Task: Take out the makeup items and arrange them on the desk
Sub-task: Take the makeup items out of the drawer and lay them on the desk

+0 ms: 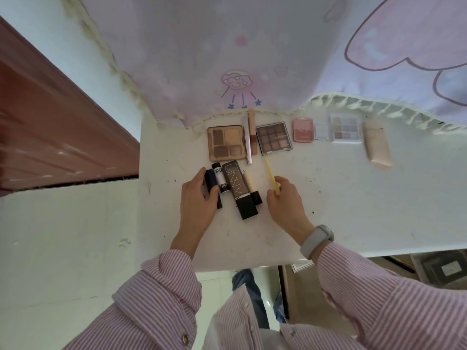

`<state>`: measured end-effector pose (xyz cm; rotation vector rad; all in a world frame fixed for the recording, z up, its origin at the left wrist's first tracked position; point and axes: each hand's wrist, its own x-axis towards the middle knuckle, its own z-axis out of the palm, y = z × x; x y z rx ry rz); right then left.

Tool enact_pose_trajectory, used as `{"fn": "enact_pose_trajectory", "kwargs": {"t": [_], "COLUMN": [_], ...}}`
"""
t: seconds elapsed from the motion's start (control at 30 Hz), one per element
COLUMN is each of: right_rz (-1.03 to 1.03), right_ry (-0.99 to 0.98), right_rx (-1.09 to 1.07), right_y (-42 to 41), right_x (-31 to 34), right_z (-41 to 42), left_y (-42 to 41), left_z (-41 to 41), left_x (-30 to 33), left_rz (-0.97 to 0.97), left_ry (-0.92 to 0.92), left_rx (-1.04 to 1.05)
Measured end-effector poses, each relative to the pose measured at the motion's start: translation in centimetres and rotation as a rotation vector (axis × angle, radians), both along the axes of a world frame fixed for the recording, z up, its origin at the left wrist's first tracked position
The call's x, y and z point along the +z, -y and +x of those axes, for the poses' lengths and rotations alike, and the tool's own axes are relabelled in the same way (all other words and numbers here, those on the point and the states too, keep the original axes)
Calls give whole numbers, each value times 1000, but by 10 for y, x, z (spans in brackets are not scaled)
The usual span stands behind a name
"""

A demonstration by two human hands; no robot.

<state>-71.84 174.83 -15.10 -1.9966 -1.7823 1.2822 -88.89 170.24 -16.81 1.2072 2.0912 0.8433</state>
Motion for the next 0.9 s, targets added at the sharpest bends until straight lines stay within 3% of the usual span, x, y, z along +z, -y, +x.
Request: {"fn": "enact_pose_trajectory", "kwargs": {"t": [0.43, 0.63, 0.77, 0.9], "right_rz": [122, 82, 47, 106], "right_ry": [-80, -150, -188, -242], "right_rx": [168, 215, 168, 124], "right_y": [20, 22, 28, 41], "right_x": [0, 5, 10, 13], "right_z": [-1, 17, 35, 71], "left_y": [-2, 12, 23, 38], "left_z": [6, 19, 33, 65], "left_x": [2, 9, 18, 36], "left_rz": [-99, -136, -140, 76], "left_ry": [10, -108, -84, -179], "left_rx": [-149, -92, -10, 18]}}
